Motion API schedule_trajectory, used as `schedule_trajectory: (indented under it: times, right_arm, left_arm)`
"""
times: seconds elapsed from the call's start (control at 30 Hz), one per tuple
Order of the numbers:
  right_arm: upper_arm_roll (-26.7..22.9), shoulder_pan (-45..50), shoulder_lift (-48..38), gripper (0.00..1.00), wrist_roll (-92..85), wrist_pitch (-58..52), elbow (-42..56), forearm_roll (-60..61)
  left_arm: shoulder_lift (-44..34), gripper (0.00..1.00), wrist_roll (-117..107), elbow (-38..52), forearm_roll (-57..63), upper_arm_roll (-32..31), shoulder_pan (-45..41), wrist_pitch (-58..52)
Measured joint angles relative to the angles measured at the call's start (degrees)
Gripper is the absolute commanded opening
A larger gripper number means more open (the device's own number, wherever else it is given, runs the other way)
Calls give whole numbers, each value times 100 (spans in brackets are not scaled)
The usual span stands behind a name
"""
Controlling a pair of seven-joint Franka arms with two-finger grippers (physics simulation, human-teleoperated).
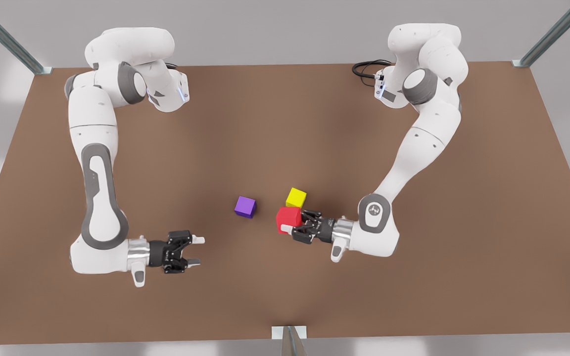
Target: Pick up red wooden cube and pass to hand red wooden cube and place in blue wooden cube
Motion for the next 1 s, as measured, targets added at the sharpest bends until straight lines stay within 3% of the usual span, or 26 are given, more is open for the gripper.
schedule_trajectory:
  times: [0.43,0.7,1.0]
  right_arm:
    - [173,558,-17,100,-3348,585,-578,1072]
    - [282,605,-732,100,-4494,784,-1767,1448]
    - [328,921,-694,100,-5308,1150,-1981,1918]
  left_arm:
    - [192,61,2478,54,-793,-57,-306,607]
    - [192,61,3417,37,-1001,-66,-325,883]
    - [190,61,4003,28,-1037,-70,-338,1023]
